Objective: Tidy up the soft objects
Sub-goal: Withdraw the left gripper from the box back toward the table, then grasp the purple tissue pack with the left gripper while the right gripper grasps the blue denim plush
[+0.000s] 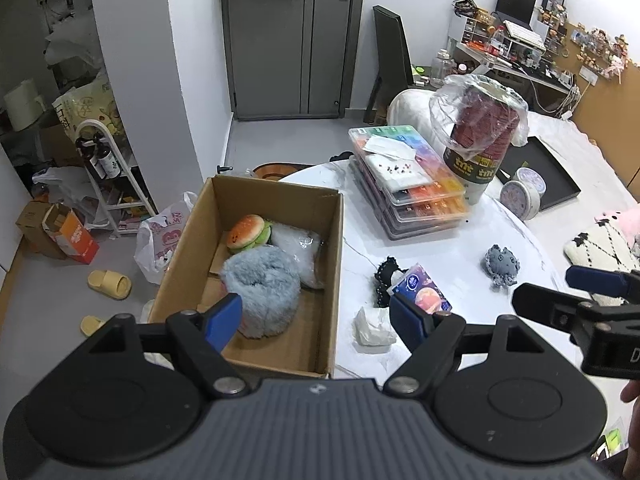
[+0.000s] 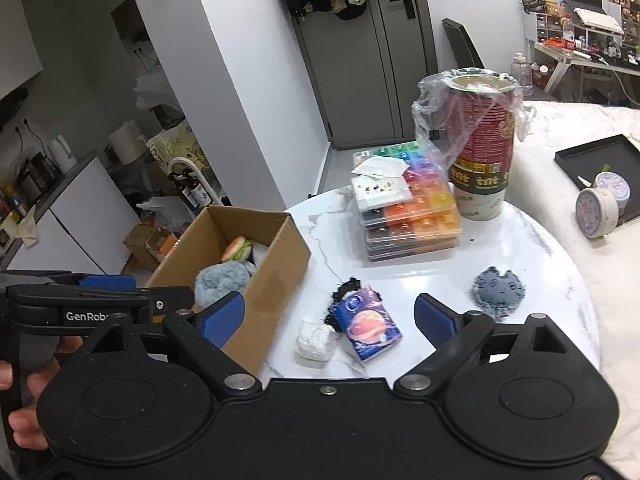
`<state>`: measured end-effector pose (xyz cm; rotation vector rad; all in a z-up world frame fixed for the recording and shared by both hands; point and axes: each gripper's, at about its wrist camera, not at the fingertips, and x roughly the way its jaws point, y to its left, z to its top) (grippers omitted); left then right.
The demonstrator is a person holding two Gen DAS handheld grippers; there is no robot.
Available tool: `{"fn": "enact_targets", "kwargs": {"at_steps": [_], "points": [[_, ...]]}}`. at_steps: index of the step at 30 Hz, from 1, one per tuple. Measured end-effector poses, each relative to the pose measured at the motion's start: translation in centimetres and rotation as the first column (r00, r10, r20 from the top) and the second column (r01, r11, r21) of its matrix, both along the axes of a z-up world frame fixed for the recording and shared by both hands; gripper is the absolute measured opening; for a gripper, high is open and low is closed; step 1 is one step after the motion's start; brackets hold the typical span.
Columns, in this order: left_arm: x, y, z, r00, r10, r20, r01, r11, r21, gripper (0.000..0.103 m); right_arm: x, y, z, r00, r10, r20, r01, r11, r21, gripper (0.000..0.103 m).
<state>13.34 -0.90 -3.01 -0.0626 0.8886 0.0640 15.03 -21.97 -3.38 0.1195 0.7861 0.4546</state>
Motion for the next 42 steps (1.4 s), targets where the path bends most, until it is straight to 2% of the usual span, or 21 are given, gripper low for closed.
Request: {"fn": "enact_targets", "kwargs": {"at_steps": [21,28,34,42], "points": [[1.5,-6.0,-0.9,0.999,-0.041,0.001,0.041,0.999,0.022,0.079,1.5,-6.2,-2.5,0.998,-0.066,0.015,0.067,0.996,-0.054,0.094],[2.9,-7.9,-2.0,0.999,-0.032,-0.008,0.032,0.999,0.019,0.079,2.8,-8.0,-4.4,0.996,-0.089,-0.006,0.088,0.995,-0.047,0.093],[4.3,-9.6,-3.0,0.997,-0.069,-0.021,0.07,0.997,0.024,0.079,4.0,-9.2,-6.2,0.993,-0.119,-0.018,0.118,0.992,-0.044,0.089],[7.3,-11.1,-5.9,0.993,-0.09,-0.081,0.091,0.996,0.003,0.077,5.4,-10.3,-9.5,0.979,-0.196,-0.054,0.195,0.981,-0.024,0.084]]}}
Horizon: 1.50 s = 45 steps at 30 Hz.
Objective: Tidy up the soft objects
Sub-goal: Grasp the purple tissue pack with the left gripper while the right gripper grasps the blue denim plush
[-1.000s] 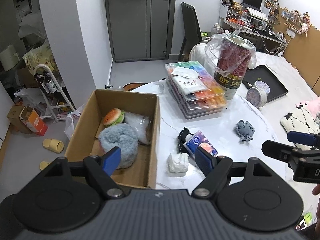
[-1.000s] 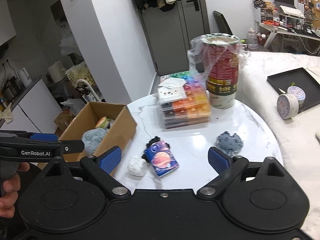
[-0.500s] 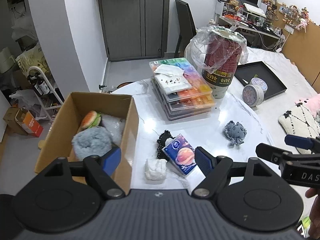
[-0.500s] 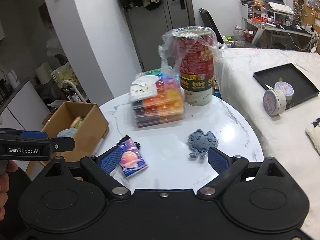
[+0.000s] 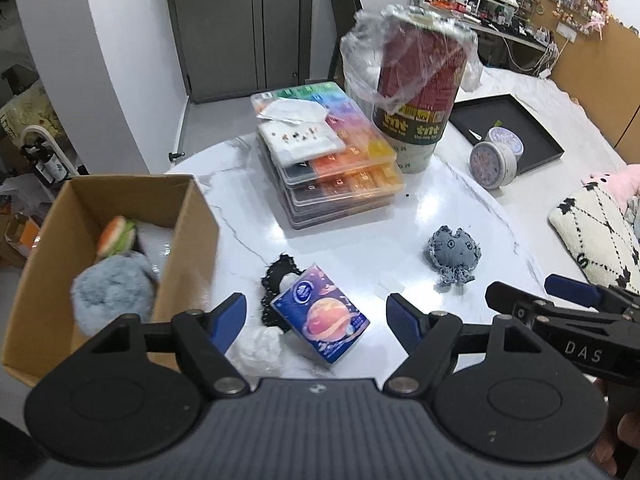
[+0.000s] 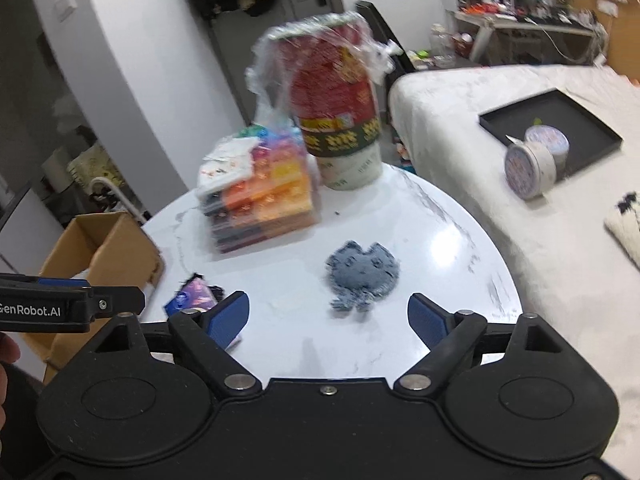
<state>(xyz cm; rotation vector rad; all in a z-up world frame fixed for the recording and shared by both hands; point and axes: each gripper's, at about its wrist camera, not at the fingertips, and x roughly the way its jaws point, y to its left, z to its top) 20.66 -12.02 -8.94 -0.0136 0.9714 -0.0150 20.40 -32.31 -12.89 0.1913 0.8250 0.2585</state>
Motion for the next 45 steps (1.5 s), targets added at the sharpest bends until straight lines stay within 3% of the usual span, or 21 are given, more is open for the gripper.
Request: {"fn": "enact_targets", "kwargs": {"at_steps": [10,13,17,33,37,39,40,41,45], "points": [[2.7,-1.5,-3.8,0.997,0.02,-0.077,-0.018,1.0,0.023,0.076,1.7,0.4,-2.2,0.999,0.004,-0.04,-0.005,1.0,-0.021,0.076],[3.5,-1.4,-4.7,0.994,0.045,-0.103,-0.041,0.998,0.039,0.076,2.4,-0.1,-3.1,0.998,-0.005,-0.064,0.006,1.0,0.013,0.074],[4.2,-1.0,-5.8,0.988,0.072,-0.14,-0.065,0.996,0.055,0.076,3.4,-0.4,-4.1,0.998,-0.013,-0.063,0.012,1.0,-0.02,0.072],[5.9,-1.2,-8.1,0.978,0.114,-0.174,-0.102,0.992,0.074,0.076,7.0,0.9,-5.0,0.997,0.064,-0.045,-0.067,0.996,-0.058,0.071],[6.0,-1.3,-8.2,0.977,0.118,-0.18,-0.106,0.992,0.071,0.076,7.7,1.4,-5.8,0.996,0.078,-0.051,-0.083,0.991,-0.103,0.071],[6.0,-1.3,-8.2,0.978,0.114,-0.177,-0.103,0.992,0.074,0.072,7.9,1.2,-6.2,0.995,0.068,-0.068,-0.075,0.992,-0.101,0.066],[6.0,-1.3,-8.1,0.978,0.115,-0.174,-0.103,0.992,0.076,0.07,7.9,1.1,-6.4,0.995,0.068,-0.079,-0.075,0.992,-0.099,0.054],[5.9,-1.3,-8.0,0.978,0.119,-0.171,-0.106,0.991,0.08,0.069,7.8,1.1,-6.4,0.994,0.068,-0.08,-0.076,0.992,-0.103,0.049],[5.7,-1.3,-7.5,0.979,0.12,-0.163,-0.104,0.989,0.104,0.062,7.4,1.1,-6.2,0.992,0.078,-0.1,-0.087,0.991,-0.098,0.04]]}}
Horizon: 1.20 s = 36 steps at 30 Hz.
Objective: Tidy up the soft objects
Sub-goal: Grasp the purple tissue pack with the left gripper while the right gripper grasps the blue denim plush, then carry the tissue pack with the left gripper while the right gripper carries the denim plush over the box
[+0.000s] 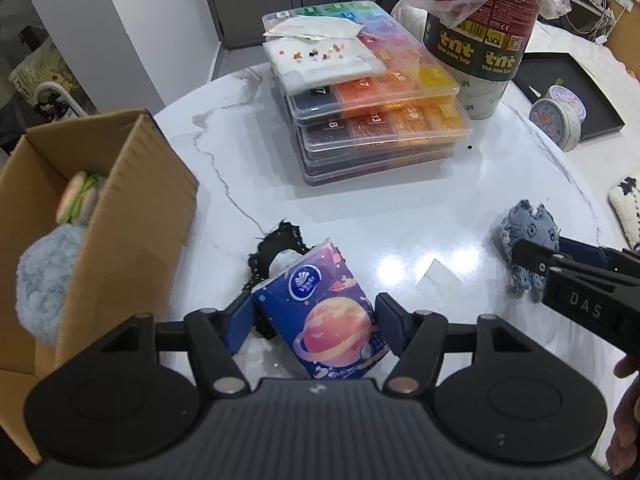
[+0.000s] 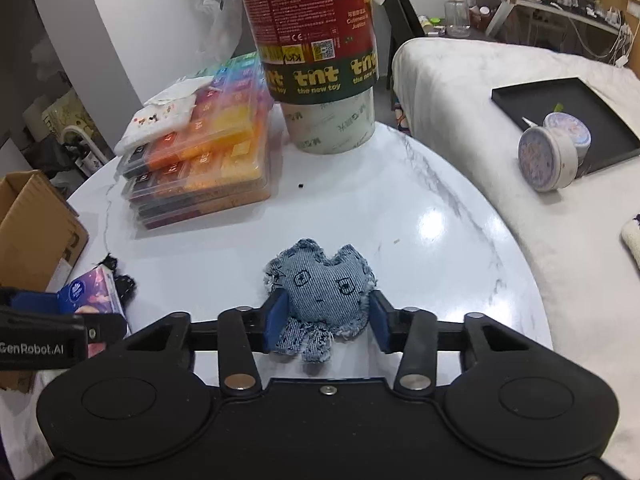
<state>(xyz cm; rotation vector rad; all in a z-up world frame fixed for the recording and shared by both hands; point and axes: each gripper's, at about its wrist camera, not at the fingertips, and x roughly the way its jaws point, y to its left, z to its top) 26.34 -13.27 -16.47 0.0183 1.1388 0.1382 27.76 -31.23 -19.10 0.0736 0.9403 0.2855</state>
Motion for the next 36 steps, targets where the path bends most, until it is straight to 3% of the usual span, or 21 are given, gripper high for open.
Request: {"fn": "enact_targets", "kwargs": {"at_steps": [8,10,16,22,25,36], "points": [[-0.8,0.2,1.4,1.0,-0.003,0.012,0.002,1.0,0.014,0.046,-1.8,0.5,0.6,0.998,-0.02,-0.065,0.019,1.0,-0.015,0.035],[-1.1,0.2,1.8,1.0,-0.006,0.016,0.006,1.0,0.015,0.038,-2.5,0.5,0.9,0.997,-0.025,-0.077,0.023,1.0,-0.018,0.035],[-1.9,0.1,2.7,0.999,-0.031,0.03,0.031,1.0,-0.004,0.028,-4.4,0.5,1.8,0.996,-0.039,-0.082,0.039,0.999,-0.012,0.035],[-3.0,0.4,4.4,0.997,-0.059,0.058,0.06,0.998,-0.02,0.024,-6.2,0.4,3.9,0.997,-0.052,-0.053,0.053,0.999,0.007,0.035],[-3.6,0.8,5.4,0.995,-0.064,0.071,0.067,0.997,-0.037,0.024,-7.0,0.2,5.2,0.997,-0.065,-0.051,0.068,0.996,0.06,0.035],[-6.1,2.9,9.5,0.986,-0.105,0.128,0.119,0.988,-0.103,0.023,-9.5,2.0,9.5,0.998,-0.044,0.037,0.042,0.998,0.047,0.035]]}}
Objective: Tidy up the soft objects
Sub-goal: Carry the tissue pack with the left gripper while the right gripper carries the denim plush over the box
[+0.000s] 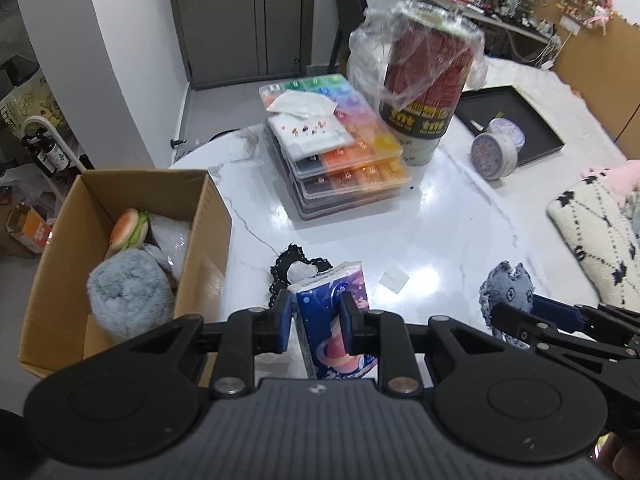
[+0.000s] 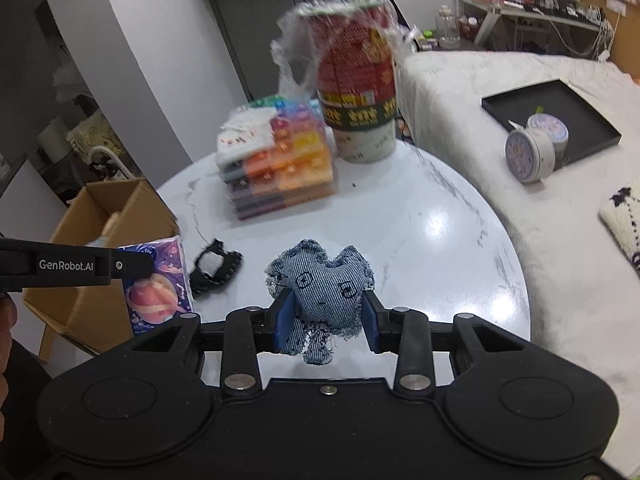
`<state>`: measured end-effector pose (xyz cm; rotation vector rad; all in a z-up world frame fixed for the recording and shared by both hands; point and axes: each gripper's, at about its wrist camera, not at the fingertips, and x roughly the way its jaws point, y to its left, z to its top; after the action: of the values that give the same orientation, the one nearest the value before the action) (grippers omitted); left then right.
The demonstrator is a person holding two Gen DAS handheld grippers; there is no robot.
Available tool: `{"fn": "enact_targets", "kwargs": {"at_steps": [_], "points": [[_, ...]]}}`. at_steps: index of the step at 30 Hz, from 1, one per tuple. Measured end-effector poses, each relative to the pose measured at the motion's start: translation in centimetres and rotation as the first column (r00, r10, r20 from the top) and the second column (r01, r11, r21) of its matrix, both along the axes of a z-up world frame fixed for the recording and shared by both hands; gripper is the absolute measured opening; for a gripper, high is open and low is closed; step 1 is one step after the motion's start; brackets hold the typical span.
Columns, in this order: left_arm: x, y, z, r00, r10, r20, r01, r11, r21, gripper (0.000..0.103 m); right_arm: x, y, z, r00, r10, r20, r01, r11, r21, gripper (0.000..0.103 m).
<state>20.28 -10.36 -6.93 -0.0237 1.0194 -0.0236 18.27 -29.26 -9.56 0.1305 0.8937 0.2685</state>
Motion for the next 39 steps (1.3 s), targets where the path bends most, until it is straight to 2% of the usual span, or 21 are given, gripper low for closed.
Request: {"fn": "enact_targets", "kwargs": {"at_steps": [9,17,24,39], "points": [[-1.1,2.8,3.2,0.998,0.009,0.066,-0.009,1.0,-0.014,0.023,-0.5,2.5,2.4,0.998,0.033,0.044,-0.033,0.999,0.005,0.035],[-1.6,6.8,4.3,0.995,0.054,0.082,-0.052,0.998,-0.02,0.022,-0.2,6.0,4.1,0.994,0.082,0.078,-0.084,0.996,0.017,0.035],[-1.4,10.6,5.4,0.99,0.081,0.115,-0.084,0.996,0.021,0.022,0.2,9.5,4.9,0.988,0.126,0.093,-0.13,0.991,0.036,0.036],[-1.7,17.0,4.8,0.977,0.178,0.116,-0.184,0.982,0.044,0.021,0.9,15.7,5.8,0.969,0.228,0.095,-0.233,0.972,0.043,0.036]]}}
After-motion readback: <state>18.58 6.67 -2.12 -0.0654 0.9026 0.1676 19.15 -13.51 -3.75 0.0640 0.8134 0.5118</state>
